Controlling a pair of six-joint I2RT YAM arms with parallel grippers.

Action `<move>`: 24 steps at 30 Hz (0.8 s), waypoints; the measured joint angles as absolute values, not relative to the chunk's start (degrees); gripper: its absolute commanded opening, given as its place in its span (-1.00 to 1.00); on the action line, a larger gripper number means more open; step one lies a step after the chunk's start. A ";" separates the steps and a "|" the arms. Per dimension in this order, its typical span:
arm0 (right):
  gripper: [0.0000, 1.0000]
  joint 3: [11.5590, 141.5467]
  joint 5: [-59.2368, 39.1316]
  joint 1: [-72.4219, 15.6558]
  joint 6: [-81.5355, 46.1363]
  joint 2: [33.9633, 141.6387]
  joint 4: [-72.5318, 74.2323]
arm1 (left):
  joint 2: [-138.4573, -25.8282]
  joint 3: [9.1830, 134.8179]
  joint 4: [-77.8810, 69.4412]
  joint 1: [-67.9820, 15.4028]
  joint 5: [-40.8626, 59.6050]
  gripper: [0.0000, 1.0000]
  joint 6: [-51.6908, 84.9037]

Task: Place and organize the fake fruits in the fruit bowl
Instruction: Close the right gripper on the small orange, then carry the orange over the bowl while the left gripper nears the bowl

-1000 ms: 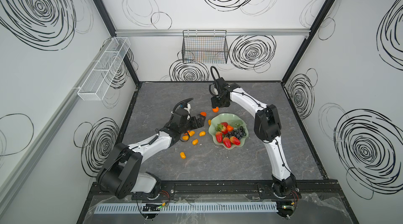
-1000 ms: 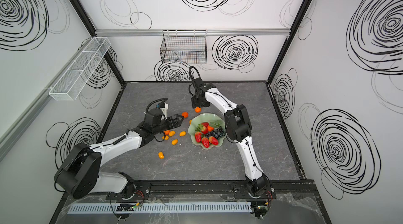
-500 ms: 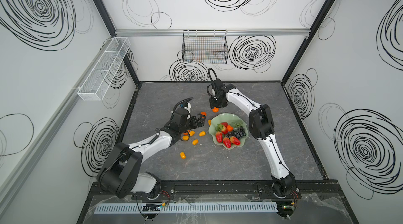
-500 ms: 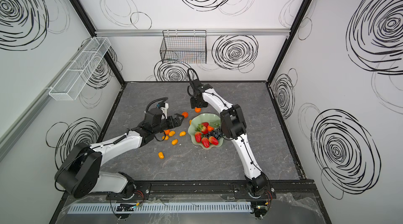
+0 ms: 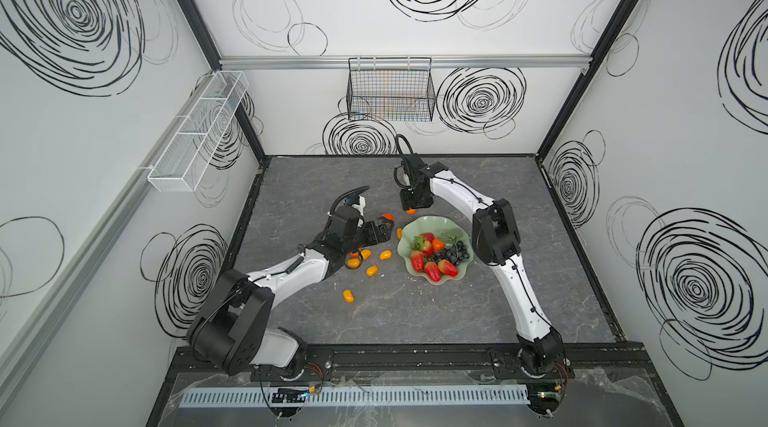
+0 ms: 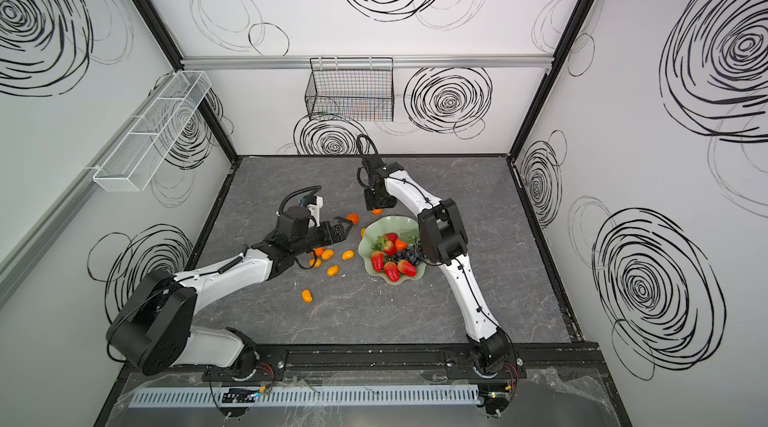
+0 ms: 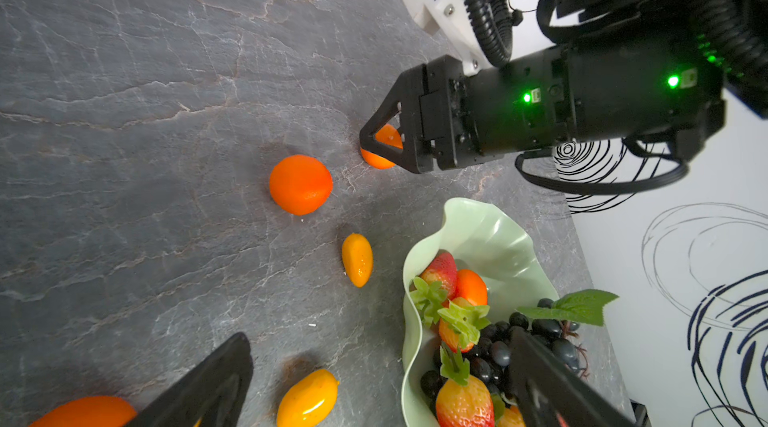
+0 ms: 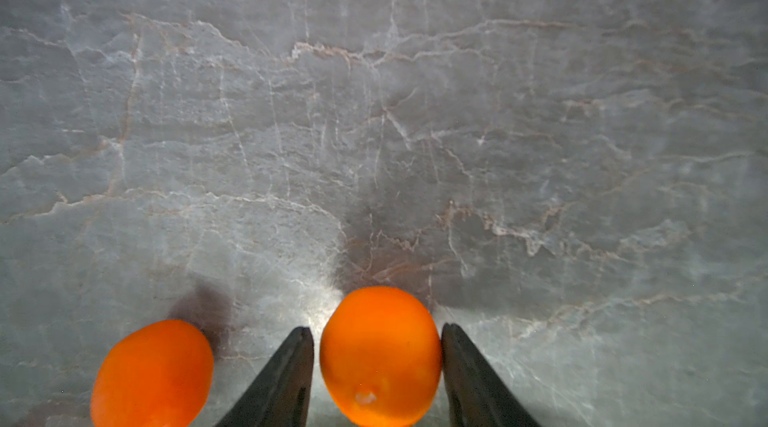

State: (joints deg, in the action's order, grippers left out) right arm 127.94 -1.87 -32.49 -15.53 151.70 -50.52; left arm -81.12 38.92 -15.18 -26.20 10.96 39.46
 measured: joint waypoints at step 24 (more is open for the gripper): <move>-0.20 128.79 -1.65 -32.45 -15.35 151.50 -51.88 | -80.09 38.92 -14.96 -26.24 10.90 0.99 39.44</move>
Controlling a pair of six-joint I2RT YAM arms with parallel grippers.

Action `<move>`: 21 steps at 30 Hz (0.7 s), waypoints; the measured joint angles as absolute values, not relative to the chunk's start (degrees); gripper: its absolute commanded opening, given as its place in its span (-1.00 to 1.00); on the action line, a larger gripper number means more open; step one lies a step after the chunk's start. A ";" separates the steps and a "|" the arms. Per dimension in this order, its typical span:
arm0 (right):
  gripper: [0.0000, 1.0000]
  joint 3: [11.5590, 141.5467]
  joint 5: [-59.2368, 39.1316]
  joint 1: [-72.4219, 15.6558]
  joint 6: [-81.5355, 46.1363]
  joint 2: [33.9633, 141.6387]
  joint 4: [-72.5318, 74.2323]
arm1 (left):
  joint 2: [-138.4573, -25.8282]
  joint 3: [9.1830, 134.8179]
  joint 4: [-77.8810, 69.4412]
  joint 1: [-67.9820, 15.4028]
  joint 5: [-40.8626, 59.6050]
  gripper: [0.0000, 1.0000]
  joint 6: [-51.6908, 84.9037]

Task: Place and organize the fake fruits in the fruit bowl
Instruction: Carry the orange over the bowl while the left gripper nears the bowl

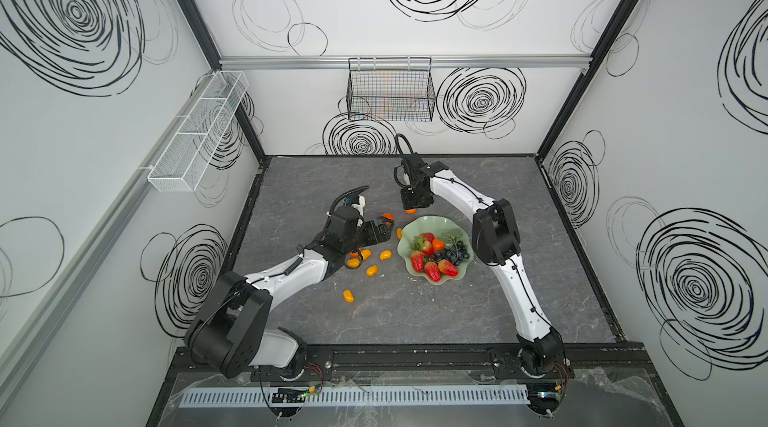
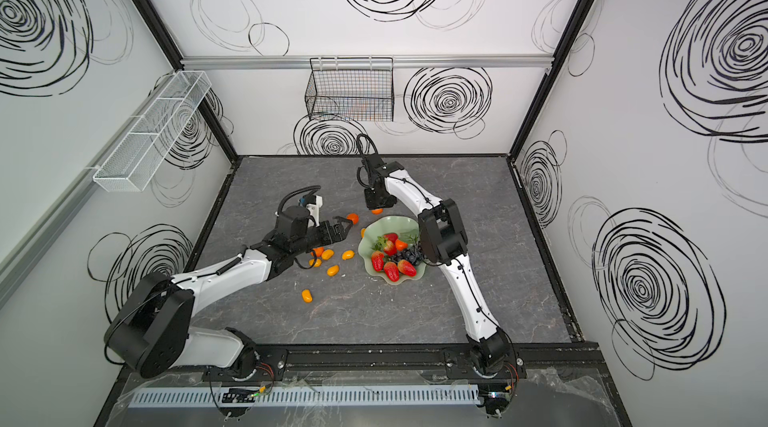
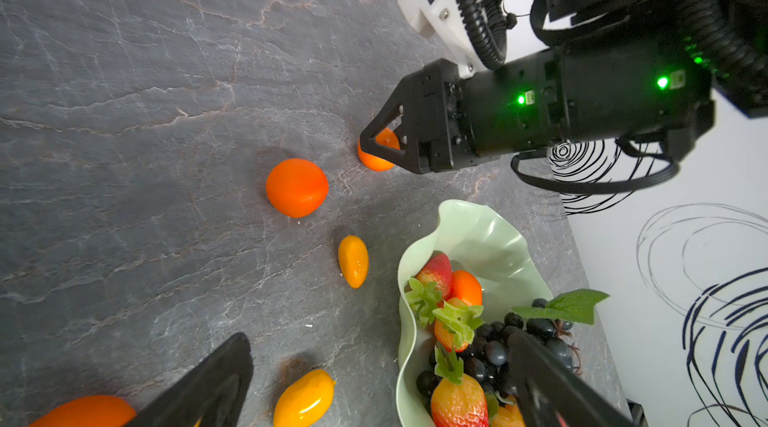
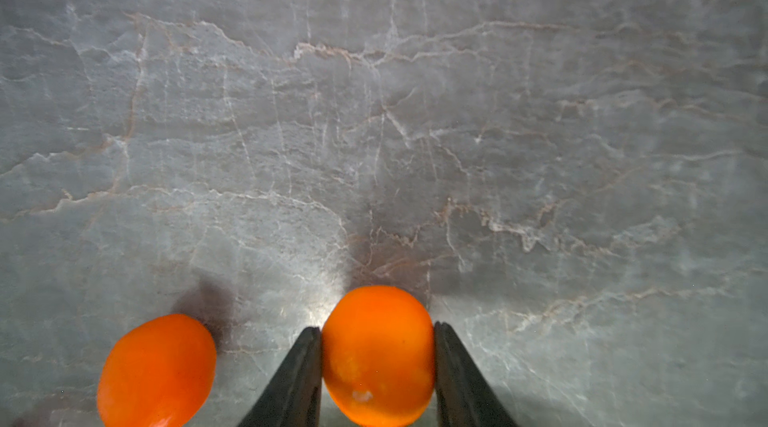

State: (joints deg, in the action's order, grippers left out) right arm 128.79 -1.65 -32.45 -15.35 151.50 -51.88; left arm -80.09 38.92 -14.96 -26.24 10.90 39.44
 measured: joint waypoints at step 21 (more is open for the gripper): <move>-0.20 116.60 -1.45 -32.47 -16.82 128.35 -51.31 | -74.48 38.89 -12.64 -26.92 9.98 0.99 38.87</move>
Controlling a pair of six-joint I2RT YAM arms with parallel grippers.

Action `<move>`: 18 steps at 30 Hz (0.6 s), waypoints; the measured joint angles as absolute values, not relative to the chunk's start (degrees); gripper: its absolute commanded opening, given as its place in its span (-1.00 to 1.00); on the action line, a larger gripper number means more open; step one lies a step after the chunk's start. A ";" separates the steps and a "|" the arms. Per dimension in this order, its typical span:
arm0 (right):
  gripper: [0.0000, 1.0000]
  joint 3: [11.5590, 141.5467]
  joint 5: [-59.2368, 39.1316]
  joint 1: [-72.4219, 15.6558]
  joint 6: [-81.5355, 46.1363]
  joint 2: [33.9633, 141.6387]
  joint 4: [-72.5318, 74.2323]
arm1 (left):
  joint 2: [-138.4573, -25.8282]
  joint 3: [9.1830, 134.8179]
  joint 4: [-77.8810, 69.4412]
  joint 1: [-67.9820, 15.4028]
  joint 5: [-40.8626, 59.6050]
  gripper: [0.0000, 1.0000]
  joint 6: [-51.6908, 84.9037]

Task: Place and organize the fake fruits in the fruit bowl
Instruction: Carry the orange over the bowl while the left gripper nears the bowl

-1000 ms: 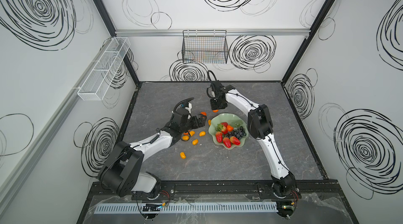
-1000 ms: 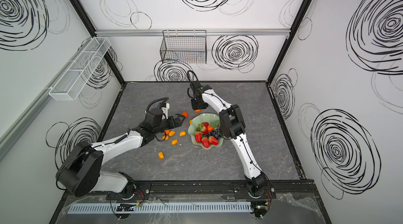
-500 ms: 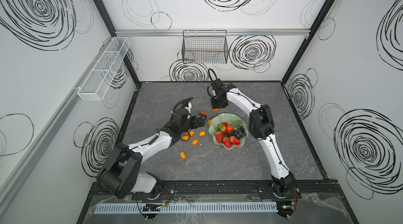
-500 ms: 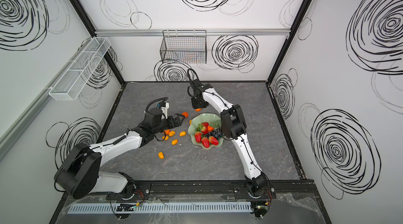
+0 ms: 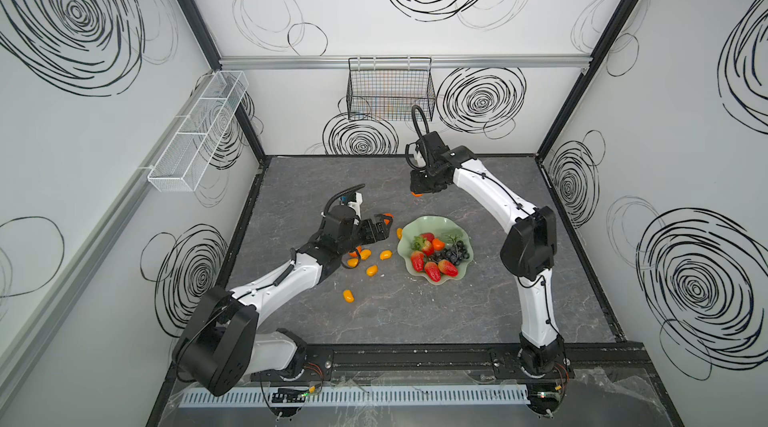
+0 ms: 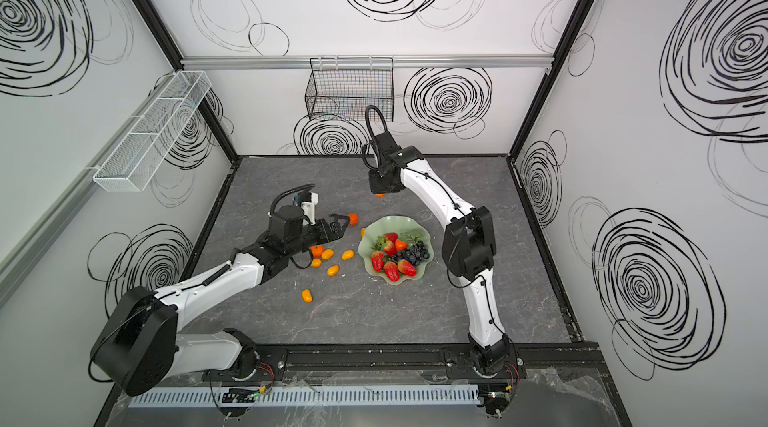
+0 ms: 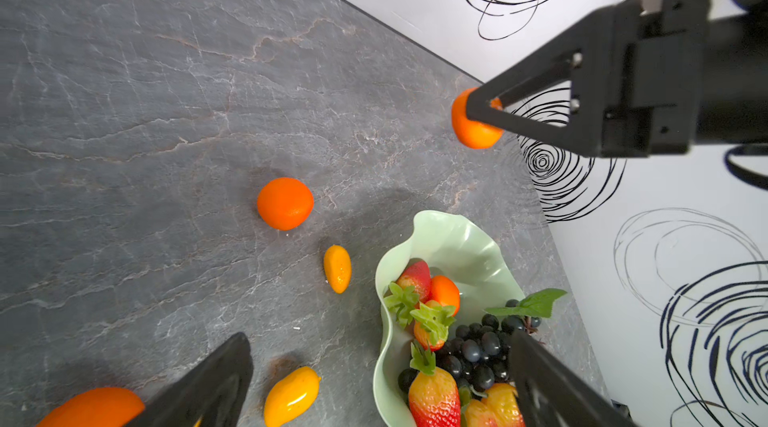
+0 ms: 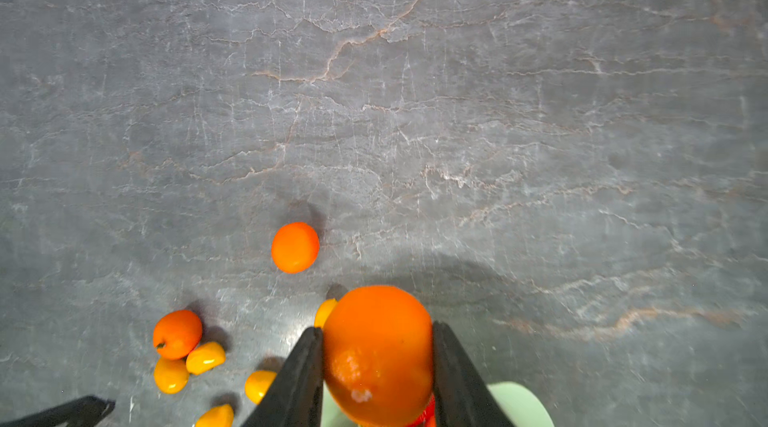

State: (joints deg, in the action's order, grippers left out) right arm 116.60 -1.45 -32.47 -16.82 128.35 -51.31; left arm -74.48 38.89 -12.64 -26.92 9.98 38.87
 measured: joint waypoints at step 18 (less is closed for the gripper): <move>-0.20 78.46 -1.54 -32.16 -19.92 109.84 -39.86 | -79.24 39.00 -11.07 -44.99 2.15 0.99 38.92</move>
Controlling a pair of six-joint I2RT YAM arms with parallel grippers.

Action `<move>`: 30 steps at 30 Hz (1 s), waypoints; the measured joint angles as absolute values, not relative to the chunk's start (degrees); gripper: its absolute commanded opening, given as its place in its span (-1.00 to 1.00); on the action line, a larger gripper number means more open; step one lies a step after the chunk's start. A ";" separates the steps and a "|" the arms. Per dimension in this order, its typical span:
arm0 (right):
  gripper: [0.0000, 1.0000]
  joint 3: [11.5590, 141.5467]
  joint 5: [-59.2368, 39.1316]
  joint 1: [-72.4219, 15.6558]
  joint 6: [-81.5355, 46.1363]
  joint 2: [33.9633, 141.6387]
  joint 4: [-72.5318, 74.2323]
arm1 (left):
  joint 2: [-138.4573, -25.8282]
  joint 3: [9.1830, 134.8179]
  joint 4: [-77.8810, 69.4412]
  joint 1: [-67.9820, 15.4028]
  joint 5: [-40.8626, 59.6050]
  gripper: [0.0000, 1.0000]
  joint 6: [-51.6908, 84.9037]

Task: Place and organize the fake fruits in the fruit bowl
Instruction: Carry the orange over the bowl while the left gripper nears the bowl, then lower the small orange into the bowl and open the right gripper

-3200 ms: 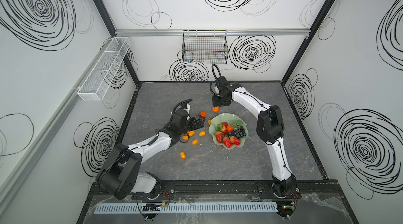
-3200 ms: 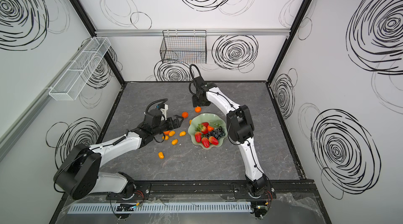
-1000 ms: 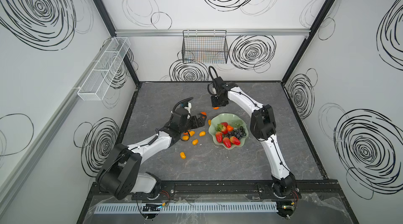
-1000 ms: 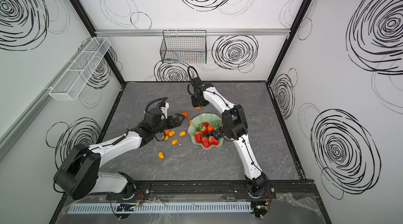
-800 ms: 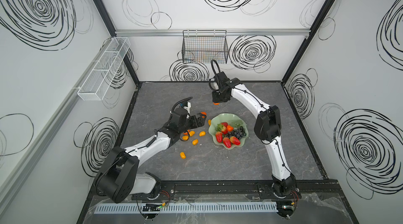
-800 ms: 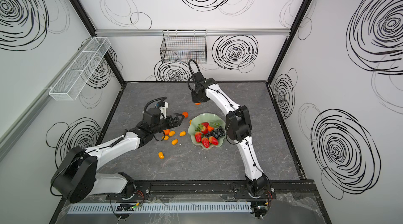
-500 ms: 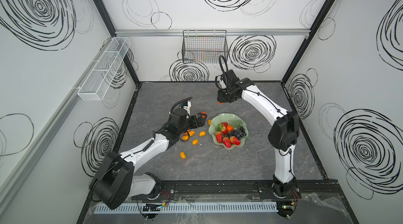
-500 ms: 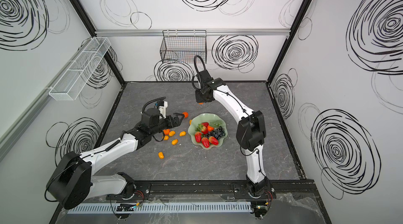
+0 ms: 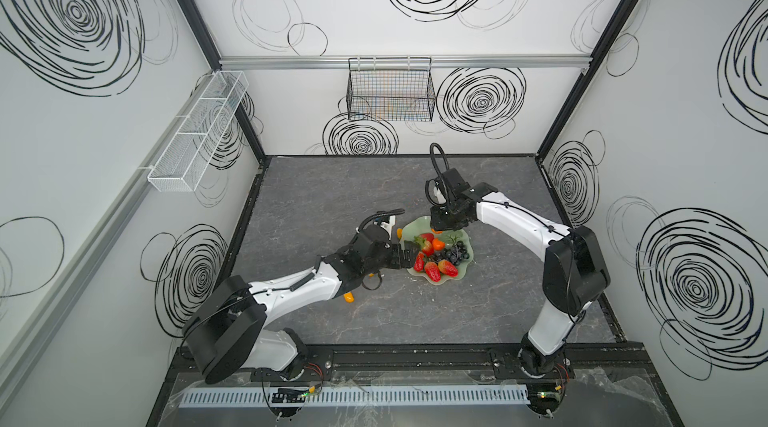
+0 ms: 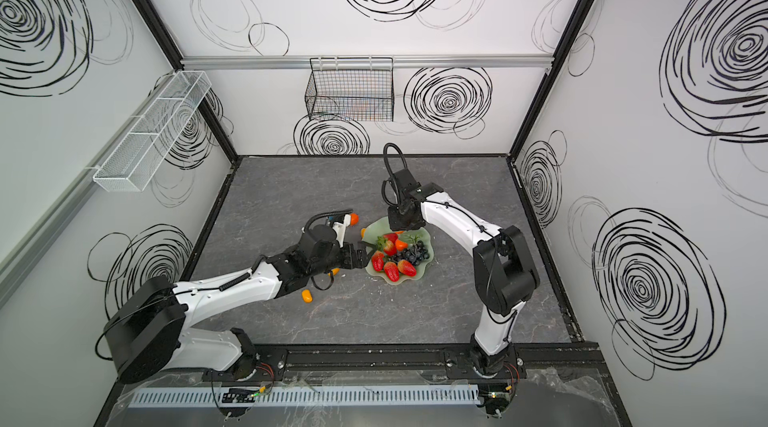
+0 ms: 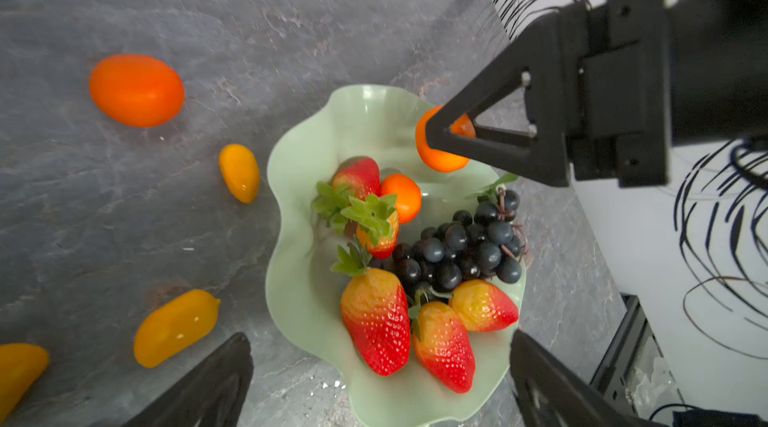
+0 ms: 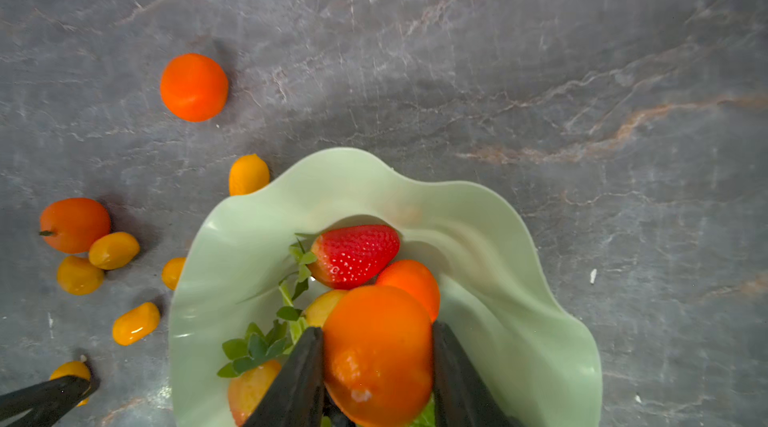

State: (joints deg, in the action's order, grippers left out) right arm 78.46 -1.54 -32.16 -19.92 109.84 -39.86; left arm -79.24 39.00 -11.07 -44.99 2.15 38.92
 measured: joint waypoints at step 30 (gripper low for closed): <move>-0.04 75.29 -0.32 -31.70 -20.16 110.76 -36.62 | -83.55 41.69 -12.62 -50.63 -2.87 0.99 39.66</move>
State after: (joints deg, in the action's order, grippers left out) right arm 75.29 -0.32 -31.70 -20.16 110.76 -36.62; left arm -83.55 41.69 -12.62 -50.63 -2.87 39.66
